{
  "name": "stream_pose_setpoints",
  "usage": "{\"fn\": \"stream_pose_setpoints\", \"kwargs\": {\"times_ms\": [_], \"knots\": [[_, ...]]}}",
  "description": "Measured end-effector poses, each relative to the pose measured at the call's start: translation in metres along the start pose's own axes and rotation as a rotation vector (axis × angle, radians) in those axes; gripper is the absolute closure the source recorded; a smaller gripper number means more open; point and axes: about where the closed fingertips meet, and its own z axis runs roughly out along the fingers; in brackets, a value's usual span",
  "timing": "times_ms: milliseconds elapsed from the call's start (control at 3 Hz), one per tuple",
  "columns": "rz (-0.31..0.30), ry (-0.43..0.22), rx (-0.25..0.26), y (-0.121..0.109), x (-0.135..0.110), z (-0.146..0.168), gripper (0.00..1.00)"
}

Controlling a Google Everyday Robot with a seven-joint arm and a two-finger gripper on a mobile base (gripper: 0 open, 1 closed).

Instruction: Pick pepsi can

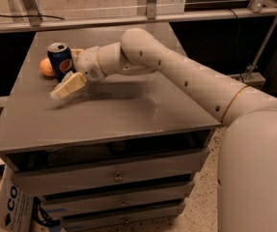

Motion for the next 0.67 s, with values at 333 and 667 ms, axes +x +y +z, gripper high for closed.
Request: {"fn": "stream_pose_setpoints", "kwargs": {"times_ms": [333, 667], "knots": [[-0.040, -0.010, 0.017, -0.0080, -0.0014, -0.0010, 0.18], [-0.069, -0.016, 0.038, -0.0158, -0.0054, -0.0047, 0.41]]}}
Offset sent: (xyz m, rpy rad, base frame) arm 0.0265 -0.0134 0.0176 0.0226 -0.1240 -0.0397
